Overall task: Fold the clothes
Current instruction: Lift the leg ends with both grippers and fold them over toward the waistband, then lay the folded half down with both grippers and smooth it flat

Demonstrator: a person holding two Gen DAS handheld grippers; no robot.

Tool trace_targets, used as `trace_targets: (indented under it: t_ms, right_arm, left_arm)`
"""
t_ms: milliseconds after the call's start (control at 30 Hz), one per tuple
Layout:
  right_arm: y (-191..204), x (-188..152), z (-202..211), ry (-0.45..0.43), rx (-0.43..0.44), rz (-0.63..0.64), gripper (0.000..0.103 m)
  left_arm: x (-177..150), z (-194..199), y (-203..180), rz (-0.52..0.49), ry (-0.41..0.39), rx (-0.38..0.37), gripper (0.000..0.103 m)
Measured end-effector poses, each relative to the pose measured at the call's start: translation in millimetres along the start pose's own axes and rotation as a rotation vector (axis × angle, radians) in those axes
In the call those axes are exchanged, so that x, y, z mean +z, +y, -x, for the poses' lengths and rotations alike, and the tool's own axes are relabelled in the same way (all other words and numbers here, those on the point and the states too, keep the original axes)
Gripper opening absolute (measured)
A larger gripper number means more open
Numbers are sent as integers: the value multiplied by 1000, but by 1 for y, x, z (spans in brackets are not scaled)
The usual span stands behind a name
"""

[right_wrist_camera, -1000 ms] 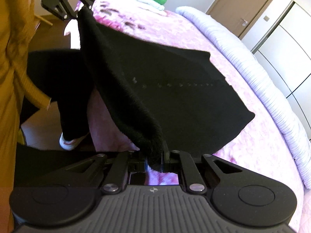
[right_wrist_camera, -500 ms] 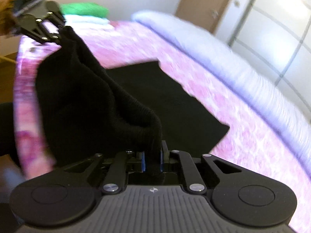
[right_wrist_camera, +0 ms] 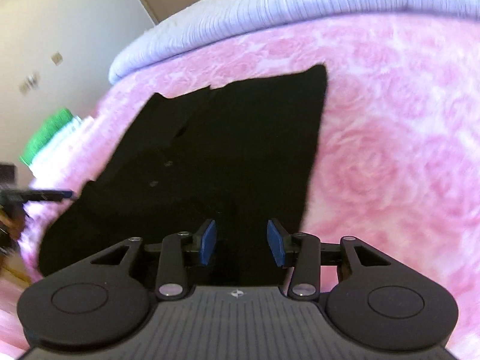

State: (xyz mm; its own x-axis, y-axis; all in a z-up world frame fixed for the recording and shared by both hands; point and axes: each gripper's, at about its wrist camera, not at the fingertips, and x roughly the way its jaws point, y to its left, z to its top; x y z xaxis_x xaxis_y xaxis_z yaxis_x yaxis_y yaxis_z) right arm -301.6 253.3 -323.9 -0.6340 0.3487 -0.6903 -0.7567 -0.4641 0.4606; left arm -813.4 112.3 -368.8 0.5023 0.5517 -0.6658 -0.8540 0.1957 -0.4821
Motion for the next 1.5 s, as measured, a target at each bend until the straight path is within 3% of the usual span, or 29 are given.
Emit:
trace_targets:
  t_ms: [200,233,267,333,433,600,733,900,1000,1033,1100,1167,1267,1400,1500]
  right_arm:
    - [4,-12,-22,79,18,8,44]
    - [5,-15,-22,84,27,12,31]
    - [8,-16,-23,89,36,18,20]
    - [14,-19,-20,77,16,44,13]
    - [21,-20,-14,38,-16,76,9]
    - [34,-10,10,-83,-28,113,8]
    - [30,-4,18,-126,-64,96,7]
    - [16,-4,-16,-54,-154,48,6]
    - [7,-11,-35,-19,-196,-11,6]
    - [7,-12,-34,-21,-205,-31,9]
    - [14,-10,-24,-34,-260,-46,26]
    - [29,-12,-8,-72,-354,-3,50]
    - [53,-25,22,-134,-435,72,50]
    - [80,-66,60,-136,-353,139,49]
    - [109,-106,74,-89,-346,281,49]
  left_arm:
    - [-15,-11,6,46,11,50,41]
    - [-19,-9,6,58,2,53,37]
    - [-21,-8,5,61,-7,54,27]
    - [-24,-4,3,59,-20,52,14]
    - [-18,2,-1,19,-60,71,8]
    - [4,15,-11,-51,-153,98,8]
    - [16,4,-8,-59,-167,112,8]
    - [9,-33,8,-70,-82,179,11]
    - [7,-25,8,-96,-99,209,18]
    - [6,-22,8,-105,-105,219,22]
    - [6,-10,5,-131,-121,281,35]
    - [0,14,-2,-152,-147,360,30]
    - [-25,54,-19,-206,-157,379,31]
    - [-80,95,-60,-316,-122,357,36]
    - [-116,104,-91,-424,-96,341,45]
